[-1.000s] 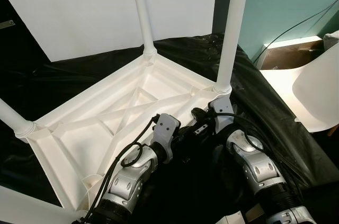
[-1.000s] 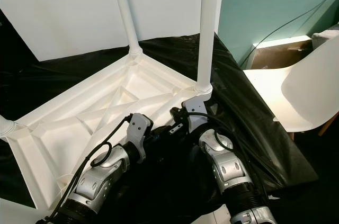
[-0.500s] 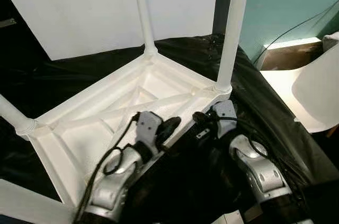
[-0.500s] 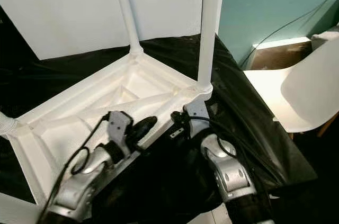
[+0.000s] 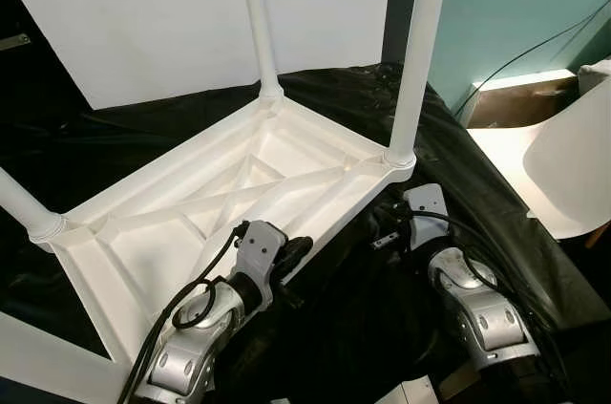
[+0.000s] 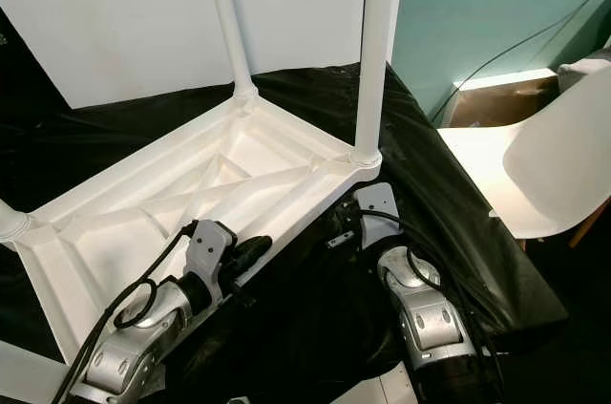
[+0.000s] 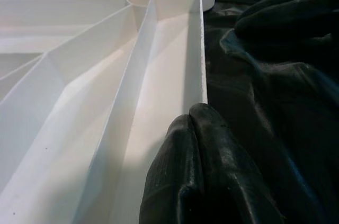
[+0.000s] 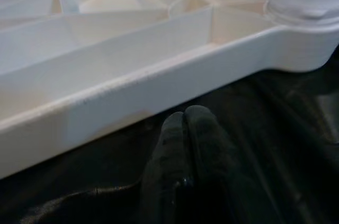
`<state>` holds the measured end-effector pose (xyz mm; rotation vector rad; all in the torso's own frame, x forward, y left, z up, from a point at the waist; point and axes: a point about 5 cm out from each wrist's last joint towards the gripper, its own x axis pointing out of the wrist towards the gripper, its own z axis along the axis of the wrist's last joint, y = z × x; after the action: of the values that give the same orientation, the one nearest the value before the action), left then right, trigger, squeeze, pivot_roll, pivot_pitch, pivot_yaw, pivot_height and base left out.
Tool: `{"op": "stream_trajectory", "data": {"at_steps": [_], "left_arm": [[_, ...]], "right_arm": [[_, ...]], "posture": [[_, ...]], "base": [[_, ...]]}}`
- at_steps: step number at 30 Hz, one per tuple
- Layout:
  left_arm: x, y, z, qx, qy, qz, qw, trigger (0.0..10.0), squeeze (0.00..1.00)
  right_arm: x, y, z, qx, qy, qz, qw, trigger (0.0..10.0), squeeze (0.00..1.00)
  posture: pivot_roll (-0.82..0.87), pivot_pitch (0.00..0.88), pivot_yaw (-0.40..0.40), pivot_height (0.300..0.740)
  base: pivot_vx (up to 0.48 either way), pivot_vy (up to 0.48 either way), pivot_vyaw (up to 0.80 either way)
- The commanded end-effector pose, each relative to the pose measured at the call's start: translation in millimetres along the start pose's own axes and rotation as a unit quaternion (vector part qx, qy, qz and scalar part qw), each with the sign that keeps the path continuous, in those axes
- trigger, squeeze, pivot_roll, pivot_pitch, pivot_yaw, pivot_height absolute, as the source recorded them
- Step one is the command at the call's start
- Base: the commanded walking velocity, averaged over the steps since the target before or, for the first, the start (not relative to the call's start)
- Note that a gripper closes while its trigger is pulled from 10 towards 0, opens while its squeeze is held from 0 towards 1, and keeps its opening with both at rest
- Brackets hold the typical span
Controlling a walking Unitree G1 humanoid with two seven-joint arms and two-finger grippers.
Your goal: Building children table
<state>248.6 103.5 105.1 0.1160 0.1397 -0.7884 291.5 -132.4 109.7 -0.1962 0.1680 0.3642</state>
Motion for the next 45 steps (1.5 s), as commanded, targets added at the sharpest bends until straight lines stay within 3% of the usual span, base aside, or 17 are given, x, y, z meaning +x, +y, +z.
{"op": "stream_trajectory", "data": {"at_steps": [1,8,15,18,24,36,37,38,39,45], "left_arm": [[-2.9,-3.7,-12,-0.003,0.042,-0.041,0.998,10.0,0.0],[-3.7,-1.9,-23,0.01,0.08,-0.032,0.996,10.0,0.0],[-5.0,-4.2,-23,0.005,0.077,-0.028,0.997,10.0,0.0],[-6.4,-7.1,-21,0.003,0.062,-0.018,0.998,10.0,0.0],[-6.2,-4.9,-13,-0.004,0.028,0.004,1.0,10.0,0.0],[-5.3,-3.2,-22,0.018,0.083,0.004,0.996,10.0,0.0],[-6.1,-4.7,-20,0.002,0.08,-0.005,0.997,10.0,0.93],[-6.1,-4.7,-20,0.002,0.08,-0.005,0.997,10.0,0.93],[-7.0,-6.5,-17,-0.014,0.067,-0.014,0.998,10.0,1.0],[-6.9,-5.5,-7,-0.016,0.044,-0.014,0.999,10.0,1.0]], "right_arm": [[4.4,-1.1,-3,0.0,0.011,0.004,1.0,10.0,0.0],[40.5,-7.4,9,-0.054,-0.009,0.058,0.997,10.0,0.0],[52.8,-2.5,11,-0.068,-0.006,0.089,0.994,10.0,0.0],[65.5,2.4,6,-0.086,0.017,0.118,0.989,10.0,0.0],[74.6,-1.4,7,-0.06,0.028,0.111,0.992,10.0,0.0],[79.9,6.3,21,-0.042,-0.019,0.131,0.99,10.0,0.0],[77.8,8.5,20,-0.04,-0.029,0.133,0.99,10.0,0.0],[77.8,8.5,20,-0.04,-0.029,0.133,0.99,10.0,0.0],[74.9,10.8,17,-0.032,-0.038,0.135,0.99,10.0,0.0],[64.0,13.5,7,-0.018,-0.05,0.136,0.989,10.0,0.0]], "posture": [[-0.11,0.0,0.063,0.74],[-0.06,0.0,0.056,0.74],[-0.04,0.0,0.05,0.74],[-0.02,0.0,0.044,0.74],[-0.02,0.0,0.045,0.74],[-0.04,0.0,0.043,0.74],[-0.04,0.0,0.045,0.74],[-0.04,0.0,0.045,0.74],[-0.05,0.0,0.05,0.74],[-0.06,0.0,0.057,0.74]], "base": [[0.0,0.0,0.0],[0.0,0.0,0.0],[0.0,0.0,0.0],[0.0,0.0,0.0],[0.0,0.0,0.0],[0.0,0.0,0.0],[0.0,0.0,0.0],[0.0,0.0,0.0],[0.0,0.0,0.0],[0.0,0.0,0.0]]}}
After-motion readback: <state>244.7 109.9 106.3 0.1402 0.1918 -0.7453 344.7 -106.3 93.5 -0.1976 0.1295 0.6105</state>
